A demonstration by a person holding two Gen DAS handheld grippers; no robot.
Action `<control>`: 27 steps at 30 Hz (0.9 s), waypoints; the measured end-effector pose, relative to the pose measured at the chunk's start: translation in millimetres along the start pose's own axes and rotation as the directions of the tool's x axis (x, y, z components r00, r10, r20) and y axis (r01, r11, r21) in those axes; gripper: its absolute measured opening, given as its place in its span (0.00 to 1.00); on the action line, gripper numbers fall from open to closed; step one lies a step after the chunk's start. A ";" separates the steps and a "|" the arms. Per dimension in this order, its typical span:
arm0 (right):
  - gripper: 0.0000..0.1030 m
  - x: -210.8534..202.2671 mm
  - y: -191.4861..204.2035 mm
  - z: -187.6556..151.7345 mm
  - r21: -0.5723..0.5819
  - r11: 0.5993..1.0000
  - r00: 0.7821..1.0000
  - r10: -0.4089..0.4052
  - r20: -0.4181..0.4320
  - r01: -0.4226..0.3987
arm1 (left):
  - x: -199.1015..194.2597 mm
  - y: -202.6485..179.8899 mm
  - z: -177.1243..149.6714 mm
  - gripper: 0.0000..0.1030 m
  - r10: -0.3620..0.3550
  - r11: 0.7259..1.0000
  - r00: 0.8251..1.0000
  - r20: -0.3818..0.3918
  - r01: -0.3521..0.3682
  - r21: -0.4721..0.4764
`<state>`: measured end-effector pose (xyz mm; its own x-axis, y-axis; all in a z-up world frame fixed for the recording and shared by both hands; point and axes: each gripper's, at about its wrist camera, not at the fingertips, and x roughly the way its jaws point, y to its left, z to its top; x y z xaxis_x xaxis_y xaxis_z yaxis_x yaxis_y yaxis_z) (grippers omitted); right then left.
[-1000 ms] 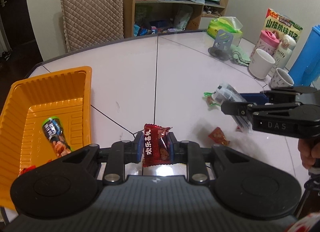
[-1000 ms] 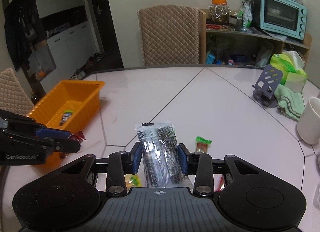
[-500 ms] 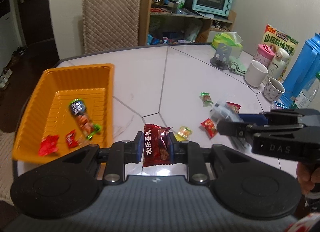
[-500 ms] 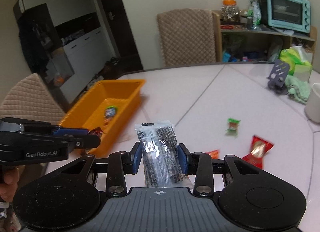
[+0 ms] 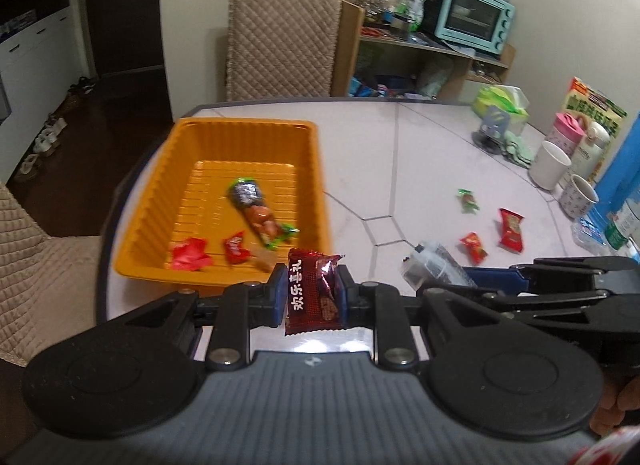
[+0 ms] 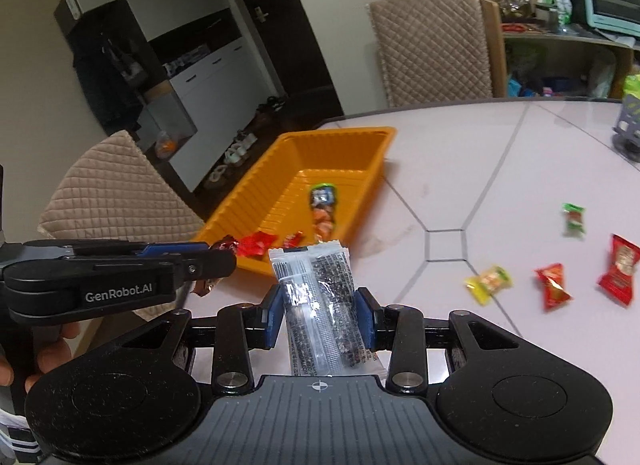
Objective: Organize snacks
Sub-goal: 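Carry the red candy and clear packet with both tools over the orange tray, then open both tools to drop the red candy and clear packet into the tray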
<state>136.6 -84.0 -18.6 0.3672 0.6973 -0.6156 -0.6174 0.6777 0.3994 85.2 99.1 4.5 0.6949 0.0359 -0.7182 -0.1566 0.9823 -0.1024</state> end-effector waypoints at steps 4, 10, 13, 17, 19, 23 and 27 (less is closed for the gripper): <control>0.38 22.6 16.7 13.0 0.010 1.000 1.000 0.019 -0.003 -0.019 | 3.1 25.0 9.6 0.21 0.018 1.000 1.000 0.012 -0.018 -0.014; 0.38 63.6 31.6 35.3 0.045 0.999 1.000 0.010 -0.006 -0.010 | 19.2 55.8 29.7 0.21 0.028 1.000 0.999 0.019 -0.028 -0.004; 0.38 85.7 34.7 47.6 0.065 0.998 1.000 -0.012 -0.006 0.012 | 30.7 70.1 42.7 0.21 0.026 1.000 0.999 0.021 -0.026 0.002; 0.38 112.0 31.8 61.3 0.103 0.994 0.999 -0.037 -0.012 0.038 | 50.8 86.7 57.8 0.21 0.022 1.000 1.000 0.013 -0.022 0.011; 0.38 125.5 30.5 68.3 0.113 0.992 0.999 -0.051 -0.019 0.053 | 62.0 92.8 63.7 0.21 0.020 1.000 1.000 0.007 -0.020 0.019; 0.38 150.0 24.3 84.2 0.136 0.988 0.997 -0.072 -0.033 0.076 | 86.6 104.4 75.7 0.21 0.021 0.999 1.000 -0.013 -0.021 0.036; 0.38 173.7 16.2 101.7 0.118 0.988 0.995 -0.097 -0.036 0.101 | 112.7 112.4 87.8 0.21 0.033 0.998 0.999 -0.031 -0.032 0.053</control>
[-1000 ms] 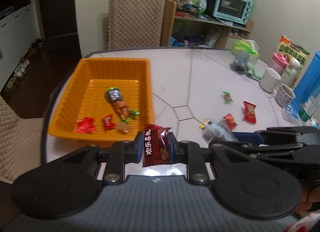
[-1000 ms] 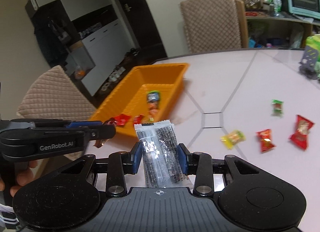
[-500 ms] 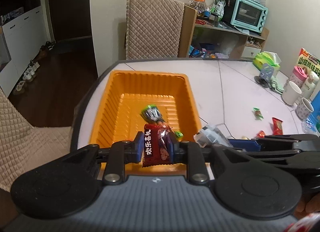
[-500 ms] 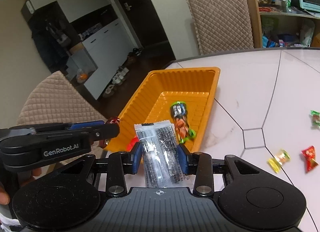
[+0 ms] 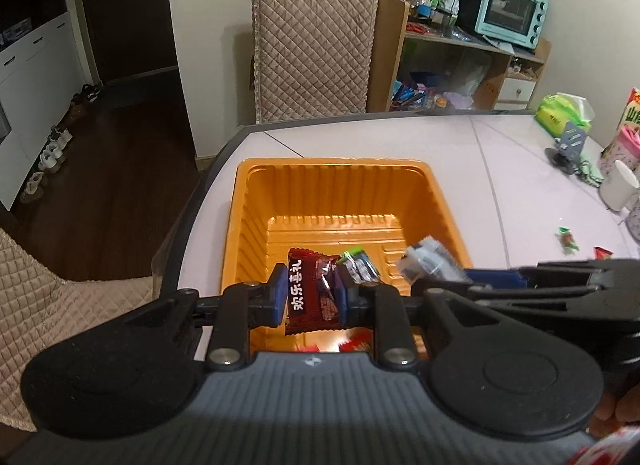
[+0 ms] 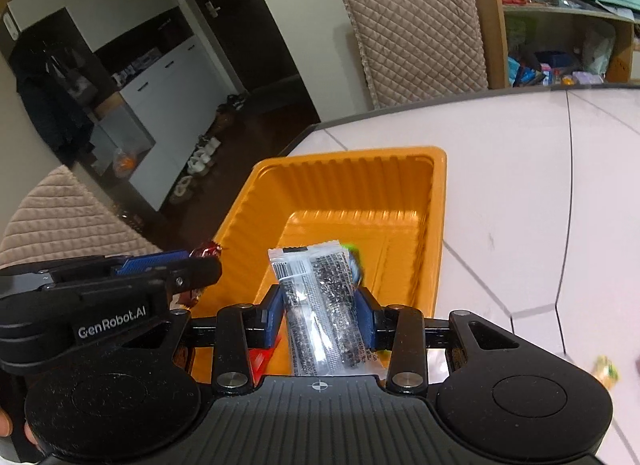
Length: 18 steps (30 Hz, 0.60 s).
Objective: Organize snacks
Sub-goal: 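Open both tools to drop the red candy and clear packet into the tray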
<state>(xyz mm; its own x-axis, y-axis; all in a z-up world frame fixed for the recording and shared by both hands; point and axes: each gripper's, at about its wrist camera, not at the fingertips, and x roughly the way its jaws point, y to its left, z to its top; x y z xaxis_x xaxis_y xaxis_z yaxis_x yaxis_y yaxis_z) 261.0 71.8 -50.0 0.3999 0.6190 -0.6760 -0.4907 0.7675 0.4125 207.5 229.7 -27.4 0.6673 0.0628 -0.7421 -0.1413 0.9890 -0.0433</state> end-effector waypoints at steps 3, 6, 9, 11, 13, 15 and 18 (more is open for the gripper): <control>0.38 17.7 -5.4 12.1 -0.010 1.000 1.000 -0.019 0.000 0.019 | 17.4 4.4 7.1 0.21 0.003 1.000 1.000 -0.009 -0.002 0.010; 0.38 33.9 -10.2 21.6 -0.023 0.999 0.999 -0.037 0.002 0.037 | 31.8 8.2 14.5 0.21 0.008 1.000 1.000 -0.011 -0.008 0.020; 0.38 48.2 -13.4 29.1 -0.029 0.999 0.999 -0.045 0.003 0.045 | 44.1 11.2 21.5 0.21 0.009 1.000 1.000 -0.014 -0.009 0.022; 0.38 55.3 -14.6 33.4 -0.038 0.998 0.999 -0.049 0.009 0.049 | 50.8 11.6 25.6 0.21 0.015 1.000 1.000 -0.015 -0.014 0.027; 0.38 62.1 -14.5 37.8 -0.052 0.997 0.998 -0.053 0.015 0.054 | 57.1 13.0 29.1 0.21 0.016 1.000 1.000 -0.019 -0.016 0.026; 0.38 68.2 -14.5 41.6 -0.062 0.996 0.998 -0.060 0.016 0.061 | 61.7 14.1 31.7 0.21 0.016 1.000 1.000 -0.021 -0.015 0.024; 0.38 76.4 -15.0 46.9 -0.074 0.995 0.998 -0.069 0.014 0.069 | 66.9 13.8 35.1 0.21 0.016 1.000 1.000 -0.022 -0.015 0.024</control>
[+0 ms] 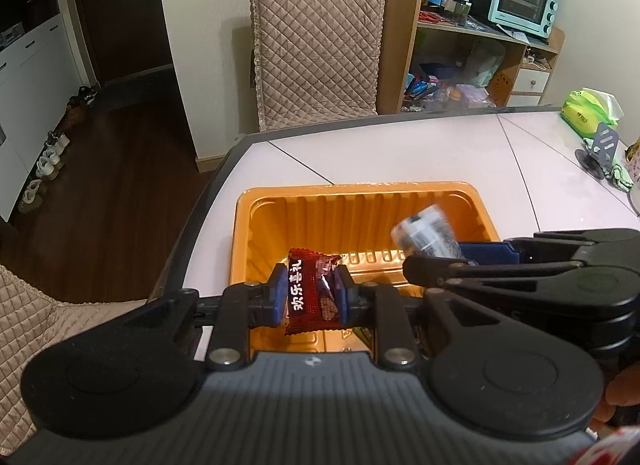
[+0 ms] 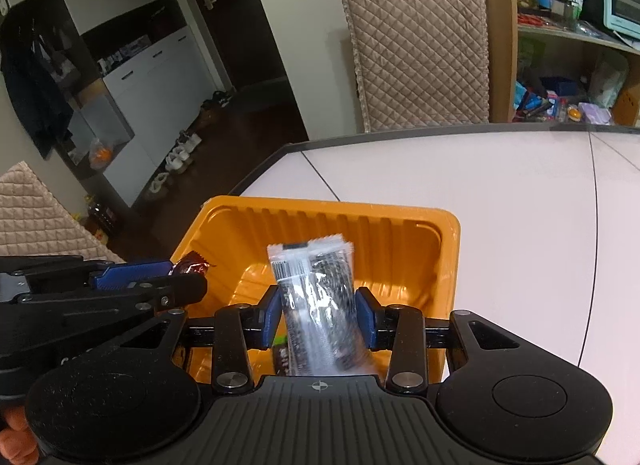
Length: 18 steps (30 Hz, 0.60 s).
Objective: Organize snacks
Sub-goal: 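Open both tools to drop the red candy and clear packet into the tray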
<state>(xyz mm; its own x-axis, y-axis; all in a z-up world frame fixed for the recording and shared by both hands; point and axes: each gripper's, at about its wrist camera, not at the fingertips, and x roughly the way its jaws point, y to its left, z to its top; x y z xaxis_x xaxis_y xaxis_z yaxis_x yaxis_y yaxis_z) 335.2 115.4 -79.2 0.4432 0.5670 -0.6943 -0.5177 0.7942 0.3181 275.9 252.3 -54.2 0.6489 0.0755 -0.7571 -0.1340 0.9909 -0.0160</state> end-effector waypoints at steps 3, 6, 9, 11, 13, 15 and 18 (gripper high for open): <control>0.39 5.4 -0.8 3.5 -0.010 1.000 1.000 0.000 -0.006 0.000 | 3.6 0.0 1.1 0.21 -0.002 1.000 1.000 -0.003 0.002 0.000; 0.39 7.4 -4.8 5.8 0.003 1.000 1.000 -0.002 -0.005 0.002 | 7.0 0.1 1.3 0.21 -0.001 1.000 1.000 -0.008 0.001 -0.001; 0.42 6.9 -8.6 6.5 0.004 1.000 1.000 -0.009 -0.005 0.009 | 8.3 0.0 1.1 0.22 -0.004 1.000 1.000 -0.011 0.004 -0.001; 0.48 5.5 -10.2 7.4 -0.002 1.000 1.000 -0.018 0.001 0.018 | 9.6 -0.3 1.5 0.22 -0.005 1.000 1.000 -0.012 0.005 0.001; 0.55 1.9 -11.0 7.2 0.001 1.000 1.000 -0.022 0.021 0.022 | 9.8 -1.1 1.3 0.22 -0.006 1.000 1.000 -0.010 0.006 0.001; 0.59 -2.1 -12.6 7.8 0.002 1.000 0.999 -0.025 0.035 0.025 | 10.7 -1.9 1.3 0.22 -0.009 1.000 1.000 -0.009 0.009 0.003; 0.60 -5.9 -14.1 8.0 0.001 1.000 0.999 -0.020 0.039 0.020 | 11.4 -3.2 0.8 0.22 -0.014 1.000 1.000 -0.009 0.014 0.006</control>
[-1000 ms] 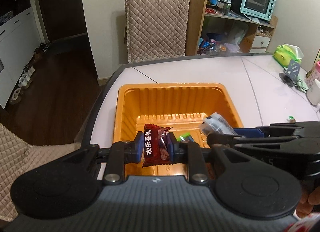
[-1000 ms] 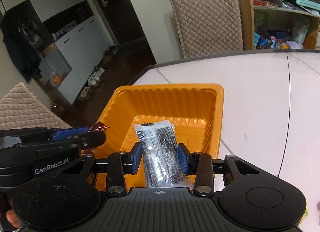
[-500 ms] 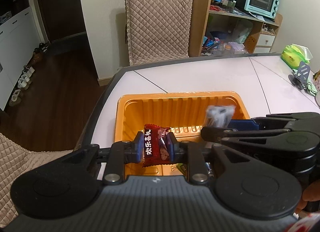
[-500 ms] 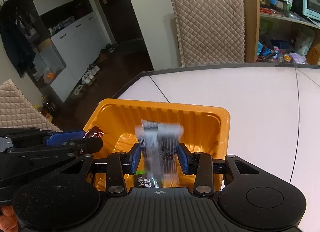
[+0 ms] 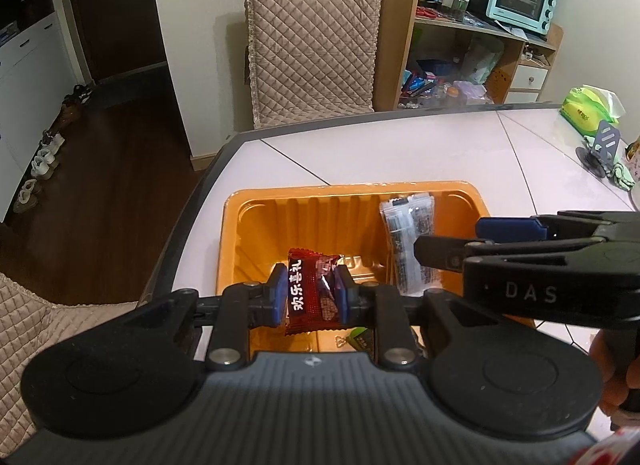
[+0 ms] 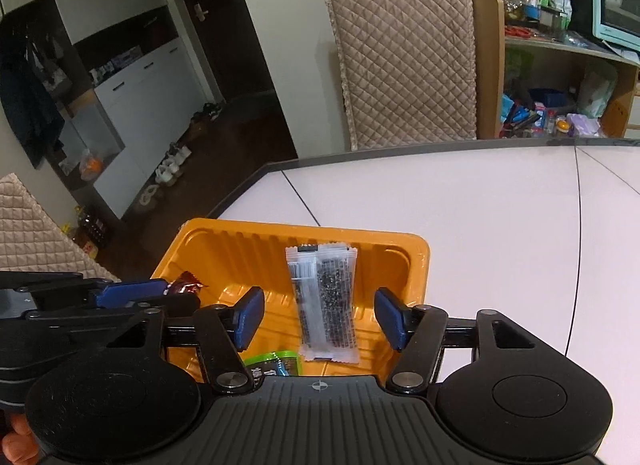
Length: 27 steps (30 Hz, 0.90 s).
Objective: Organize snacks
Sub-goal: 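Open both tools to drop the red candy and clear packet into the tray, then move both open tools away from the tray toward the remaining snacks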
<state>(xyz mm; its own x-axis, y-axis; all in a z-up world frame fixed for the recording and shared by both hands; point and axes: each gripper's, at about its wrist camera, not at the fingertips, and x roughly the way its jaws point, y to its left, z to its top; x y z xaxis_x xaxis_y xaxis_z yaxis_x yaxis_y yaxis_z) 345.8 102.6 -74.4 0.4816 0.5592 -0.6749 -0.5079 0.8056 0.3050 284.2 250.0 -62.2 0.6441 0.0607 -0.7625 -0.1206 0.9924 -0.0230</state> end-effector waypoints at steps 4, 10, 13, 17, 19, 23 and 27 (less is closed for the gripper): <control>0.60 -2.8 -2.4 -1.6 0.003 1.000 1.000 0.002 -0.007 -0.002 | -0.8 -0.9 0.4 0.22 -0.005 1.000 1.000 0.004 0.005 0.003; 0.60 -7.7 -2.2 -4.7 0.002 1.000 1.000 0.000 -0.012 0.000 | -5.1 -2.9 3.8 0.23 -0.008 1.000 1.000 0.026 0.008 0.001; 0.60 -11.0 -2.4 -7.1 0.004 1.000 1.000 0.003 -0.016 -0.003 | -8.4 -3.4 4.2 0.30 0.000 1.000 0.999 0.033 0.000 0.003; 0.60 -17.5 -1.5 -10.2 0.003 1.000 1.000 0.004 -0.025 -0.004 | -14.5 -3.3 3.8 0.30 -0.001 1.000 0.999 0.035 0.001 -0.004; 0.60 -22.8 -0.9 -12.4 0.006 1.000 1.000 0.013 -0.025 -0.013 | -19.1 -1.9 1.6 0.31 -0.005 1.000 0.999 0.035 0.006 -0.018; 0.61 -32.6 1.2 -17.0 0.005 1.000 0.999 0.022 -0.025 -0.022 | -28.9 -0.2 -4.1 0.32 -0.009 0.999 1.000 0.026 0.010 -0.035; 0.62 -43.7 3.0 -22.7 0.007 1.000 0.999 0.030 -0.027 -0.029 | -41.8 -0.8 -9.6 0.35 -0.014 0.998 1.000 0.022 0.015 -0.053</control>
<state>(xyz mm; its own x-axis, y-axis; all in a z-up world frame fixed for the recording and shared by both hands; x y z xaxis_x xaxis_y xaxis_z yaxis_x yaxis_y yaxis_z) 307.0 76.1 -59.3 0.4469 0.5773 -0.6833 -0.5169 0.7901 0.3295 250.1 245.7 -36.5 0.6621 0.0494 -0.7478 -0.1512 0.9861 -0.0688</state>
